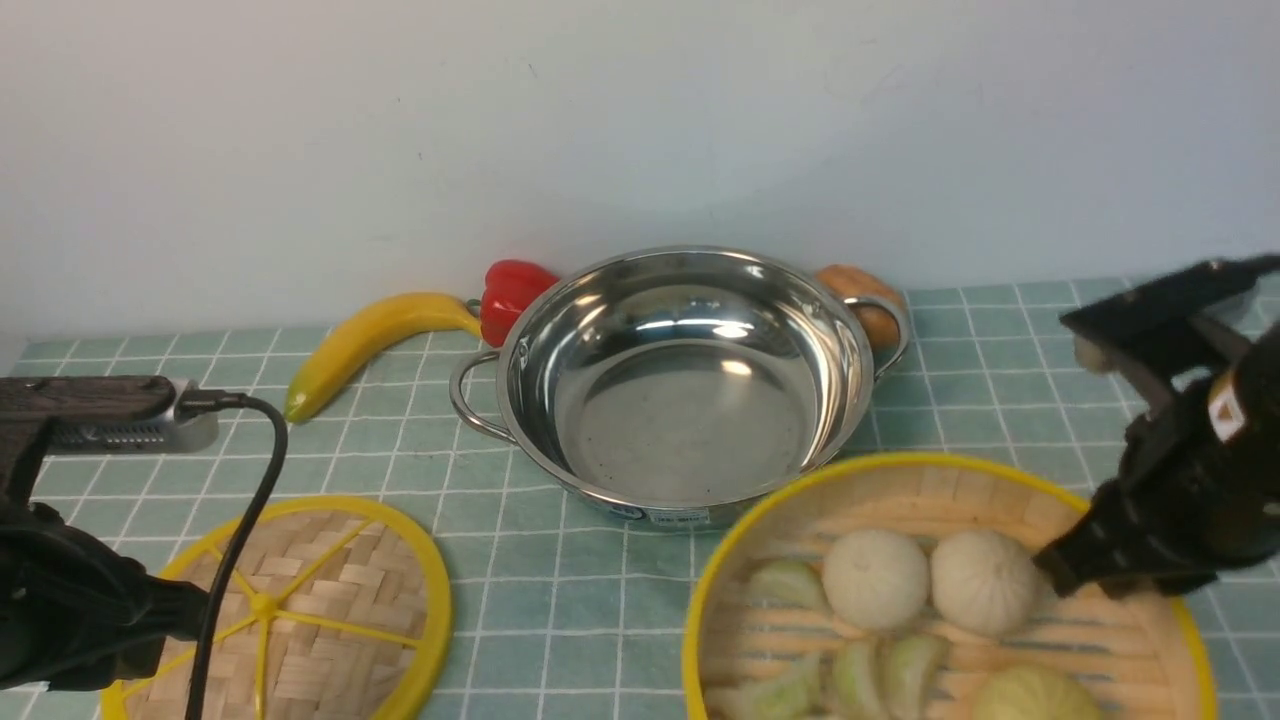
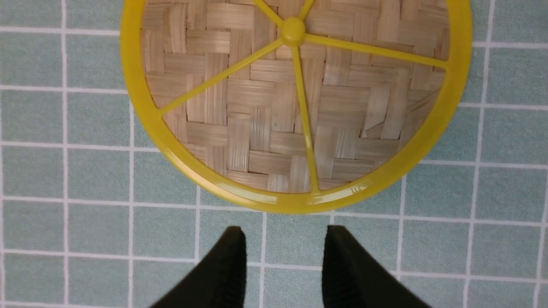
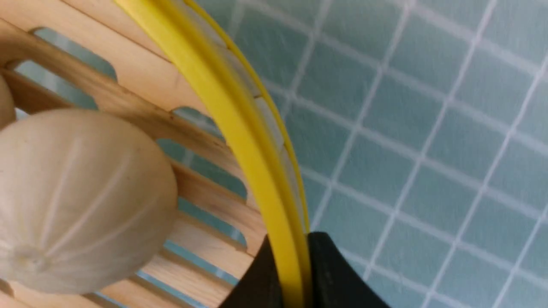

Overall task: Place the steamer in the pot on the blue tablecloth, and put the lid on the steamer.
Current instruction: 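Place the bamboo steamer basket of food into the steel pot with the right gripper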

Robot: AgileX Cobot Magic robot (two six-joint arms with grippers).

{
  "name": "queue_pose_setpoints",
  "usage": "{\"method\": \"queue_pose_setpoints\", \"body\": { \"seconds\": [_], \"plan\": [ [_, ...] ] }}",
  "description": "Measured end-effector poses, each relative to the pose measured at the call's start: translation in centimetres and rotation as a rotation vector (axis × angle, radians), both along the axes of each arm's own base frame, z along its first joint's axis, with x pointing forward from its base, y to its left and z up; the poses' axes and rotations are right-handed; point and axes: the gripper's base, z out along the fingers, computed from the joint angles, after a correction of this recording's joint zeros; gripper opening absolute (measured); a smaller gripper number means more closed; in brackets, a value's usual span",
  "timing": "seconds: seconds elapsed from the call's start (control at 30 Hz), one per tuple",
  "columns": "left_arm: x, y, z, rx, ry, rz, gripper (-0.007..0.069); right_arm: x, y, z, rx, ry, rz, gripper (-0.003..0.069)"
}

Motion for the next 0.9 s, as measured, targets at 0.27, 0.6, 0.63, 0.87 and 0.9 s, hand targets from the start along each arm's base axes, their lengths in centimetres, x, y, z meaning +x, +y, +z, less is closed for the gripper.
{"method": "queue_pose_setpoints", "body": {
  "seconds": [0.27, 0.6, 0.63, 0.87, 0.9],
  "plan": [
    [0.0, 0.0, 0.0, 0.0, 0.0, -0.001, 0.0243, 7.8, 4.0, 1.2, 0.024, -0.032, 0.033, 0.0061],
    [0.0, 0.0, 0.0, 0.002, 0.0, -0.008, 0.0243, 17.3, 8.6, -1.0, 0.041, -0.095, 0.063, 0.0061],
    [0.0, 0.0, 0.0, 0.002, 0.0, -0.008, 0.0243, 17.8, 8.9, -0.7, 0.051, -0.115, 0.063, 0.0061],
    [0.1, 0.0, 0.0, 0.003, -0.011, -0.008, 0.0243, 19.5, 9.4, -0.8, 0.053, -0.156, 0.072, 0.0061],
    [0.2, 0.0, 0.1, 0.003, -0.018, -0.008, 0.0243, 19.7, 9.3, -0.9, 0.052, -0.158, 0.07, 0.0061]
  ]
}}
